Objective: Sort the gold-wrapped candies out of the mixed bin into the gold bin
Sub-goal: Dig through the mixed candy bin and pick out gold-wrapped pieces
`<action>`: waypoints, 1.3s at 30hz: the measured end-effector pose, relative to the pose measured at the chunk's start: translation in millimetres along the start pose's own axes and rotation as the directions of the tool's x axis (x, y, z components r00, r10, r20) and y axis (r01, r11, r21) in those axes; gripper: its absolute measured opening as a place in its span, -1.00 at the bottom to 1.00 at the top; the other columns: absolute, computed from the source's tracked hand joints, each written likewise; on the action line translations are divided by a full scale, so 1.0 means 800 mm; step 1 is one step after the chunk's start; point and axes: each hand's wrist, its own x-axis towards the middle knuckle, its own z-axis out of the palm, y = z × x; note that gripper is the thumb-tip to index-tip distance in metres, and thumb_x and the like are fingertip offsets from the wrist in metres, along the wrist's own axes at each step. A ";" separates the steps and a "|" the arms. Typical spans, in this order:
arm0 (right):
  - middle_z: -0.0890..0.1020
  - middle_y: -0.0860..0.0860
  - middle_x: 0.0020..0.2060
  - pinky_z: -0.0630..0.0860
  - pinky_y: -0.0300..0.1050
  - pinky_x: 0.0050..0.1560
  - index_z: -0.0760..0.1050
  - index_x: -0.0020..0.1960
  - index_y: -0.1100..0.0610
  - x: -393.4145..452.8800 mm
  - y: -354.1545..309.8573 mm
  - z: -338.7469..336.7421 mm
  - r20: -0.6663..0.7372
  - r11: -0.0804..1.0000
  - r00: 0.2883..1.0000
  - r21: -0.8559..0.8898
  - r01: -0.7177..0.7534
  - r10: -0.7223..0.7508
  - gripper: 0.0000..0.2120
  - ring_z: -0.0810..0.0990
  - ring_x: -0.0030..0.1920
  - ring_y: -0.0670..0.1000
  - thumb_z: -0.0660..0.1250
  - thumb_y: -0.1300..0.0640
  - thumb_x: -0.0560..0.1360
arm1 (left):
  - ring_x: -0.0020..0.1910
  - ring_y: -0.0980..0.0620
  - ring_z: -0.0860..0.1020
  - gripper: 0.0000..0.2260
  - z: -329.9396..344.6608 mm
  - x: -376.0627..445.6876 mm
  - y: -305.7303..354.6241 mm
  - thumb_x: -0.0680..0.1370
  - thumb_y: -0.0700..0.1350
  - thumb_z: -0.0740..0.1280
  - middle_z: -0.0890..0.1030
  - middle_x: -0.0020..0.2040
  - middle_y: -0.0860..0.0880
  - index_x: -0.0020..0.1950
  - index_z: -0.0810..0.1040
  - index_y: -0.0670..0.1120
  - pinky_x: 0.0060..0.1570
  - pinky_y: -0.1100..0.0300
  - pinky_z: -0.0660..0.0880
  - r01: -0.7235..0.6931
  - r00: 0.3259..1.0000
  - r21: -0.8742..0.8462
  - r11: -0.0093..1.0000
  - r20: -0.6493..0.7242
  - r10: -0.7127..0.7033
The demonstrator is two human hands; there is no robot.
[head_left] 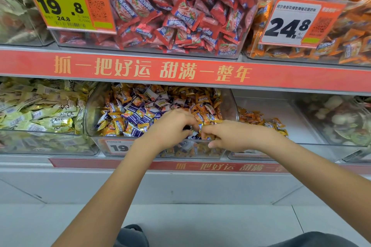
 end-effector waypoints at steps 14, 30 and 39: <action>0.64 -0.02 -0.07 0.38 -0.33 -0.17 0.65 0.09 0.02 -0.008 0.009 0.003 -0.366 0.993 0.930 0.113 0.013 0.030 -0.79 0.50 -0.32 -0.23 0.41 0.19 0.48 | 0.19 0.11 0.45 -0.84 -0.007 -0.002 0.019 0.56 -0.13 0.32 0.61 0.12 0.04 0.09 0.65 -0.06 0.26 0.17 0.34 -0.055 0.995 -0.134 0.989 -0.094 0.043; 0.61 -0.09 0.13 0.55 -0.17 0.05 0.46 0.25 -0.05 -0.061 0.120 0.027 -0.477 0.751 0.770 0.660 -0.006 0.424 -0.42 0.56 0.20 -0.11 0.34 0.50 0.41 | 0.27 0.13 0.36 -0.86 -0.001 0.001 0.021 0.49 -0.01 0.42 0.57 0.13 0.23 0.01 0.64 0.18 0.35 -0.06 0.08 0.183 0.983 -0.058 0.981 0.025 -0.182; 0.60 -0.01 0.01 0.41 -0.24 -0.10 0.51 0.23 0.07 -0.003 0.004 0.002 -0.262 0.993 0.963 0.086 0.082 -0.057 -0.71 0.53 -0.08 -0.09 0.32 0.01 0.55 | 0.25 0.01 0.35 -0.83 -0.017 0.004 0.008 0.53 -0.02 0.36 0.50 0.21 0.25 0.03 0.61 0.26 0.28 -0.21 0.17 0.204 0.966 0.214 0.955 0.116 -0.232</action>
